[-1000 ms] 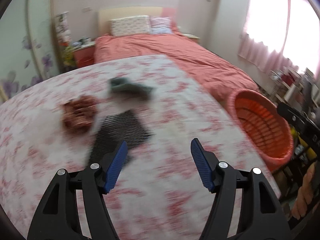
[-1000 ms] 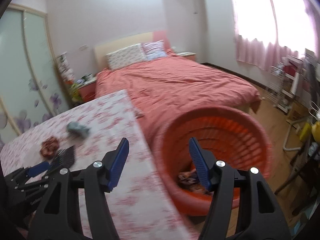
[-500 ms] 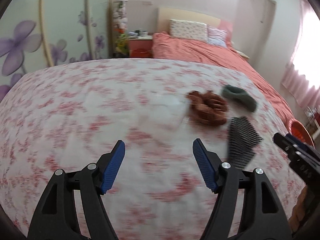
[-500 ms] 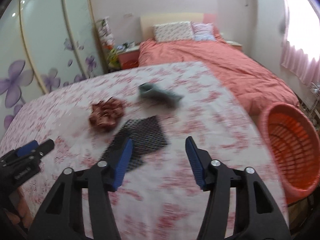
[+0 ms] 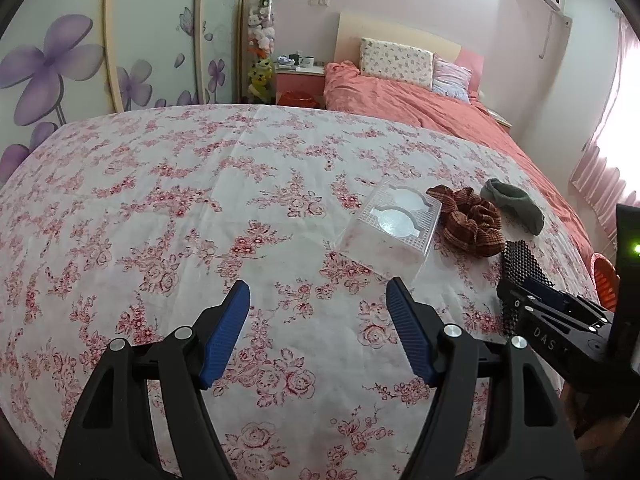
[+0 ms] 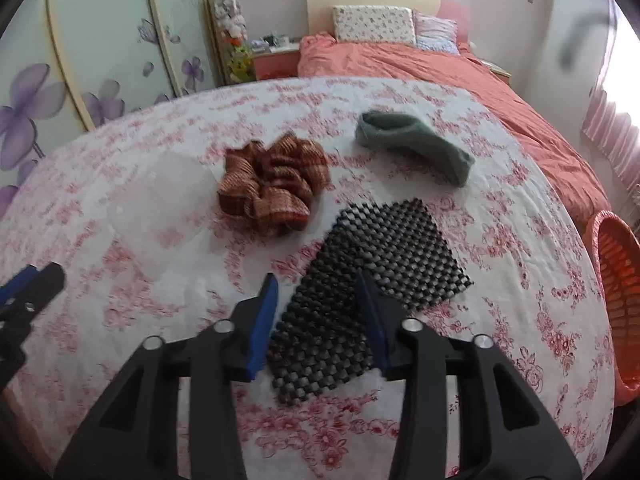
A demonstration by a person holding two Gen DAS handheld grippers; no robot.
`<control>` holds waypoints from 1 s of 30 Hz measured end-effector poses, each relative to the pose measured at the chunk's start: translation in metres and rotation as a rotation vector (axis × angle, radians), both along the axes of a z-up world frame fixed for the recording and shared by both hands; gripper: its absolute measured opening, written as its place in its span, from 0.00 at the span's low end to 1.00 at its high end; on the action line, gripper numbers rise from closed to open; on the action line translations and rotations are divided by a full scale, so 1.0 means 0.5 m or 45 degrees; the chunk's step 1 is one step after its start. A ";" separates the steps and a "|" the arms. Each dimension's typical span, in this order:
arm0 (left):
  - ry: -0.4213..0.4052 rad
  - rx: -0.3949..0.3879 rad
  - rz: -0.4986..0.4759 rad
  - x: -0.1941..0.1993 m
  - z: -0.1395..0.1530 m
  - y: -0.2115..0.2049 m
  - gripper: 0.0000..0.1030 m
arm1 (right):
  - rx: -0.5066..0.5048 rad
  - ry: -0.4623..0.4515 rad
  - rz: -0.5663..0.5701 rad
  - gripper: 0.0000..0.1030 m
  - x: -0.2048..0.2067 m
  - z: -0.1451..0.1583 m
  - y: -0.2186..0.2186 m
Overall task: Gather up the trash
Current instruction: 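Grasp the black mesh mat with the right gripper while the left grasps the clear plastic container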
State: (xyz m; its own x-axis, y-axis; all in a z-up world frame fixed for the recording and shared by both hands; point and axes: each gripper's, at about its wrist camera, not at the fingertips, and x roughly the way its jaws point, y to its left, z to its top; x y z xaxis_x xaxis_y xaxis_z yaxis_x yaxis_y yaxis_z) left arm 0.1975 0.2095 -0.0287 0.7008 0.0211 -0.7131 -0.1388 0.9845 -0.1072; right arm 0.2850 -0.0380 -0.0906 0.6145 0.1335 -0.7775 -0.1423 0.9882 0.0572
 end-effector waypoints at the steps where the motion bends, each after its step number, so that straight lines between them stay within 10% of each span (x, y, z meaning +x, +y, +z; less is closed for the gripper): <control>1: 0.000 0.002 -0.006 0.002 -0.001 -0.003 0.71 | 0.006 0.003 -0.003 0.29 0.003 0.002 -0.008; 6: -0.007 0.002 -0.036 0.015 -0.001 -0.019 0.79 | 0.041 -0.024 -0.039 0.07 -0.020 0.009 -0.062; 17: 0.017 0.018 -0.106 0.093 -0.014 -0.071 0.93 | 0.162 -0.095 -0.277 0.06 -0.062 0.036 -0.274; 30: 0.093 0.114 -0.115 0.165 -0.047 -0.087 0.93 | 0.197 -0.079 -0.246 0.06 -0.066 0.021 -0.289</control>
